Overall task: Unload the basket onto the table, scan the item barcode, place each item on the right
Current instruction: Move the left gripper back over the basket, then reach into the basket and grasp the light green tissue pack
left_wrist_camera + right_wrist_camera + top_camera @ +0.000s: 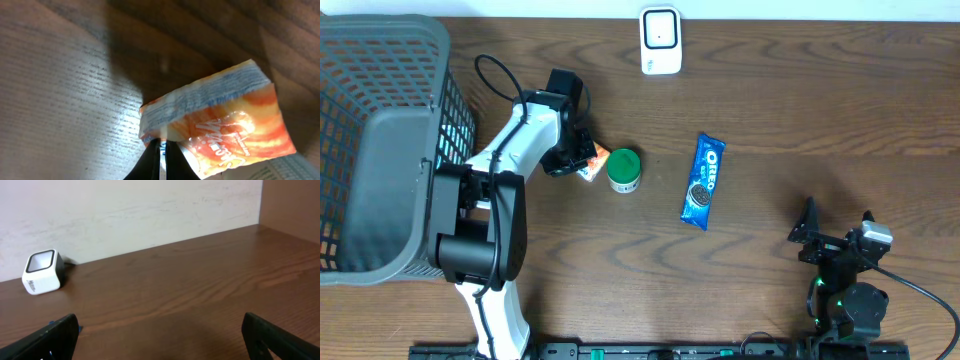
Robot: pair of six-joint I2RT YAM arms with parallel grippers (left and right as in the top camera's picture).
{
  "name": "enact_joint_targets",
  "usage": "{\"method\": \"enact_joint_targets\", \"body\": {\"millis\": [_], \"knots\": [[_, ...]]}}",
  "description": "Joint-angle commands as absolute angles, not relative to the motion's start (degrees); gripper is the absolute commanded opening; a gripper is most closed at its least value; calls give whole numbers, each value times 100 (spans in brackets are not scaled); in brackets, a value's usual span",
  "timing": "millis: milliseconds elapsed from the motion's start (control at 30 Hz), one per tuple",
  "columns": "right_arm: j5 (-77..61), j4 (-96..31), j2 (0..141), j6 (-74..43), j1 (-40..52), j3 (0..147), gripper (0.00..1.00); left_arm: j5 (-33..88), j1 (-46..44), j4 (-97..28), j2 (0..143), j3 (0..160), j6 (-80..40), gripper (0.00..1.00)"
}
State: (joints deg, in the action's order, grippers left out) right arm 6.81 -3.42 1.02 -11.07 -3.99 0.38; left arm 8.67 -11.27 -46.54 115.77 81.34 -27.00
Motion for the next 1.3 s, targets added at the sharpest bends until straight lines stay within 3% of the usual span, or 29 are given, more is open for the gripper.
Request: {"method": "enact_joint_targets", "body": {"millis": [0,133,167,267,333,600,967,1267], "knots": [[650,-366,93,-1044,-370,32,99,829,-1122,-4790,11179,8276,-2670,7],[650,-366,93,-1044,-370,32,99,628,-1122,-4956,10350,8477,-2628,8],[650,-366,93,-1044,-370,32,99,491,-1122,-4974,9966,8547,-2569,30],[650,-366,93,-1044,-370,32,99,-45,-1120,-4969,9035,8739,-2512,78],[650,-366,93,-1044,-370,32,99,-550,-1098,-4965,8451,8858,-2506,97],[650,-366,93,-1044,-370,32,99,-2685,-167,-5083,6615,8919,-2292,98],[650,-366,93,-1044,-370,32,99,-1846,2447,-5610,6936,8917,-2255,98],[650,-366,93,-1044,-370,32,99,-1273,2722,-5476,8495,8917,-1170,98]]}}
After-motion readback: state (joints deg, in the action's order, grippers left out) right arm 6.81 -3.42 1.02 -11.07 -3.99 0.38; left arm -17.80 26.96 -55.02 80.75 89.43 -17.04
